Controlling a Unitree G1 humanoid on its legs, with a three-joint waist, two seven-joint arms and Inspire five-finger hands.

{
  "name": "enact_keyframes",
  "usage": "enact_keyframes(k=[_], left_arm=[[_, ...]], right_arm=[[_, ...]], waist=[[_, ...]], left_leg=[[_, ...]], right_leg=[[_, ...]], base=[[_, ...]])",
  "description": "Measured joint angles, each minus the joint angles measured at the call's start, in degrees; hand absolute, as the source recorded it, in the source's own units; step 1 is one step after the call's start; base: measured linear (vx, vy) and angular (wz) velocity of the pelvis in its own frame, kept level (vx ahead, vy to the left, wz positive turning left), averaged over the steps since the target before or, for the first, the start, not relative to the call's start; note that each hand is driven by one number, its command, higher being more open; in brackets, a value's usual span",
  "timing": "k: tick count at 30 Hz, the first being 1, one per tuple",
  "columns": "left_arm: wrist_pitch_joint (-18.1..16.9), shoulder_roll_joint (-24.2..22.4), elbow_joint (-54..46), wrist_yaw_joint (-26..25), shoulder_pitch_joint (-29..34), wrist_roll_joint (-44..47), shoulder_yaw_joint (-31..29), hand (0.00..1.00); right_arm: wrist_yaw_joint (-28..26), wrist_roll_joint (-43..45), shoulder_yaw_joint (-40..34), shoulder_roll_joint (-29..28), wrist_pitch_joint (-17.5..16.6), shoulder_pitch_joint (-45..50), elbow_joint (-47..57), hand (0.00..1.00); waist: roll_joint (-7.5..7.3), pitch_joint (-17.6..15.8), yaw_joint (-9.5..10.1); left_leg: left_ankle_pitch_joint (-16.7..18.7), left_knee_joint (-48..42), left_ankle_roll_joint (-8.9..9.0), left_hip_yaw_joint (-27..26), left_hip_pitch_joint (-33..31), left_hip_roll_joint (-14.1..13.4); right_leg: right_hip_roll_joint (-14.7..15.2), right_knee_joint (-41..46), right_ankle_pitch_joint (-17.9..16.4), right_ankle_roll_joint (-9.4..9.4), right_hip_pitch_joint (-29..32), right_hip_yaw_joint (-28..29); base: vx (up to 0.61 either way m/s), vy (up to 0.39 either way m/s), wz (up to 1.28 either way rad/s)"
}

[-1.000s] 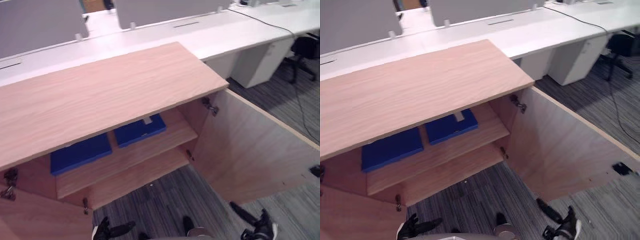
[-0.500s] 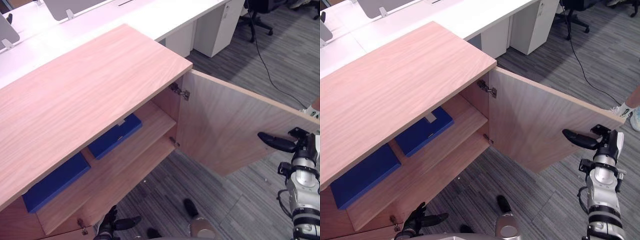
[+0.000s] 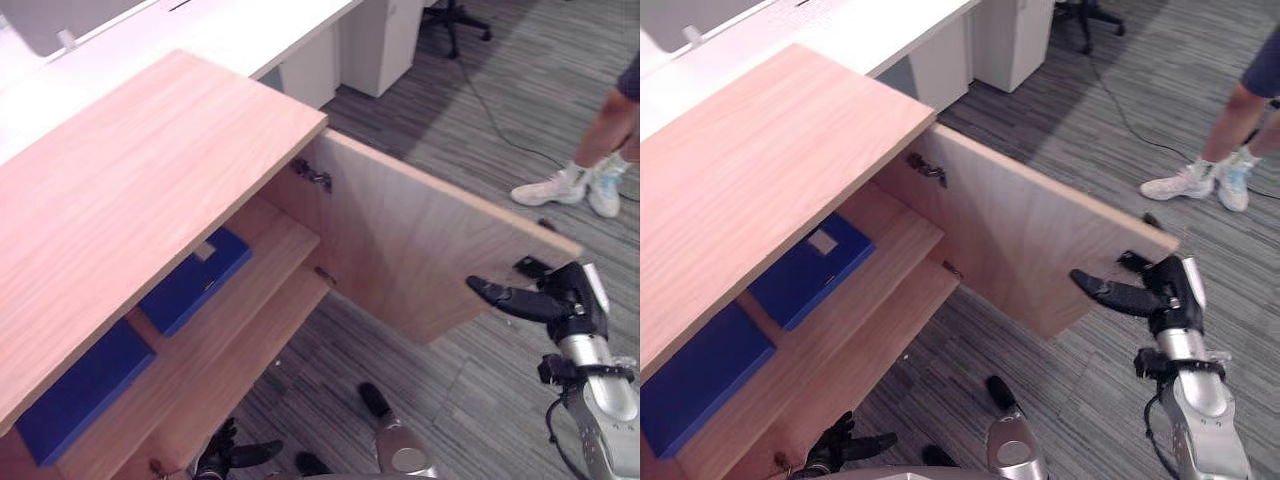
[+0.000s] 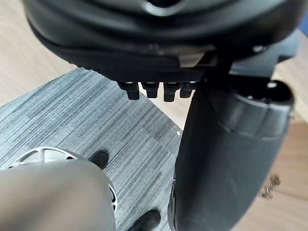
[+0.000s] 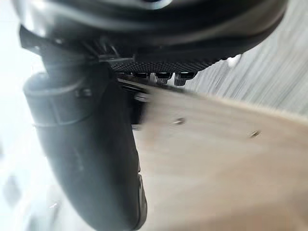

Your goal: Walk over to the cabinet, pick up the folder, carry it to the office cabinet, place the folder inside the office cabinet, then close the office cabinet door

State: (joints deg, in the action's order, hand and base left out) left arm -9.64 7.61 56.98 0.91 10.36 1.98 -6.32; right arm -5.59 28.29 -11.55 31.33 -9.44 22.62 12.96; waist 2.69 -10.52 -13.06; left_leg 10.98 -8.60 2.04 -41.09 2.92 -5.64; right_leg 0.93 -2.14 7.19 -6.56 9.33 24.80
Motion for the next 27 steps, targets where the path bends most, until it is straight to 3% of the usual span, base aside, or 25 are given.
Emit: enact_keyframes(k=[4, 8, 12, 15, 17, 20, 23, 27], left_arm=[[-0.36, 0.53, 1.32, 1.01, -0.41, -0.03, -0.07, 1.00], [-0.82, 1.77, 2.36, 2.28, -0.76, -1.13, 0.14, 1.00], [-0.81, 3.80, 4.18, 3.07, -2.30, -1.50, 2.12, 1.00], [-0.84, 3.62, 4.23, 2.81, -4.70, -1.58, 5.89, 1.00], [-0.93, 2.52, 3.69, 2.19, -5.17, -2.39, 7.00, 1.00], [-0.67, -0.15, 2.51, -0.20, -6.30, -4.16, 7.89, 1.00], [-0.46, -0.97, 1.46, -2.65, -6.77, -4.26, 7.88, 1.00], [-0.46, -1.27, 0.90, -3.91, -6.71, -3.63, 7.59, 1.00]], right_arm=[[-6.75, 4.66, 4.19, 1.44, 0.01, 8.00, 9.20, 1.00], [-13.73, 8.64, 10.32, 10.41, 0.04, 11.75, 17.13, 1.00], [-15.53, 10.61, 17.14, 15.44, -0.23, 10.74, 20.46, 1.00], [-15.53, 12.79, 30.32, 15.25, -1.40, 1.50, 16.79, 1.00], [-15.44, 12.39, 35.22, 13.00, -1.63, -4.62, 12.46, 1.00], [-13.95, 8.08, 39.22, 4.09, -2.88, -14.76, 0.67, 1.00], [-8.32, 0.54, 36.28, -7.17, -4.41, -23.74, -13.42, 1.00], [-1.74, -3.81, 31.94, -14.15, -6.81, -28.80, -23.90, 1.00]], waist=[[-1.93, -0.32, -0.81], [-3.99, -0.04, -0.60], [-5.47, 0.68, -0.07], [-5.73, 0.89, 0.81], [-5.64, 0.95, 2.01], [-4.99, 0.97, 5.21], [-4.06, 1.19, 7.82], [-3.15, 1.41, 10.18]], left_leg=[[1.24, -2.32, 0.49, -1.51, 0.24, -1.31], [2.46, -5.21, 0.32, -1.62, 0.11, -2.45], [3.15, -7.01, -0.11, 0.73, -1.17, -3.03], [2.83, -7.86, -0.96, 5.80, -4.12, -2.60], [2.47, -7.90, -1.49, 8.81, -5.37, -2.16], [0.44, -7.18, -2.09, 16.37, -8.74, -0.77], [-3.35, -3.71, -1.91, 23.61, -9.99, 1.47], [-8.02, 1.98, -1.77, 29.71, -9.64, 3.23]], right_leg=[[-0.89, 0.04, 0.34, 0.17, -0.18, 1.62], [-1.28, 0.33, 0.48, 0.23, -0.69, 1.91], [-0.76, 0.37, 0.50, 0.22, -1.28, -0.13], [0.84, 0.35, 0.49, 0.23, -1.53, -4.83], [1.50, 0.33, 0.43, 0.33, -1.75, -7.59], [3.14, 0.25, 0.12, 0.81, -2.25, -14.75], [4.53, 0.32, -1.19, 1.91, -3.62, -22.38], [5.70, 2.24, -4.06, 2.41, -3.96, -28.63]], base=[[-0.03, -0.040, -0.26], [-0.01, -0.014, -0.06], [0.01, 0.010, 0.28], [-0.02, 0.011, 0.68], [-0.03, -0.006, 0.85], [-0.04, -0.023, 1.17], [-0.05, -0.064, 1.37], [-0.05, -0.061, 0.86]])
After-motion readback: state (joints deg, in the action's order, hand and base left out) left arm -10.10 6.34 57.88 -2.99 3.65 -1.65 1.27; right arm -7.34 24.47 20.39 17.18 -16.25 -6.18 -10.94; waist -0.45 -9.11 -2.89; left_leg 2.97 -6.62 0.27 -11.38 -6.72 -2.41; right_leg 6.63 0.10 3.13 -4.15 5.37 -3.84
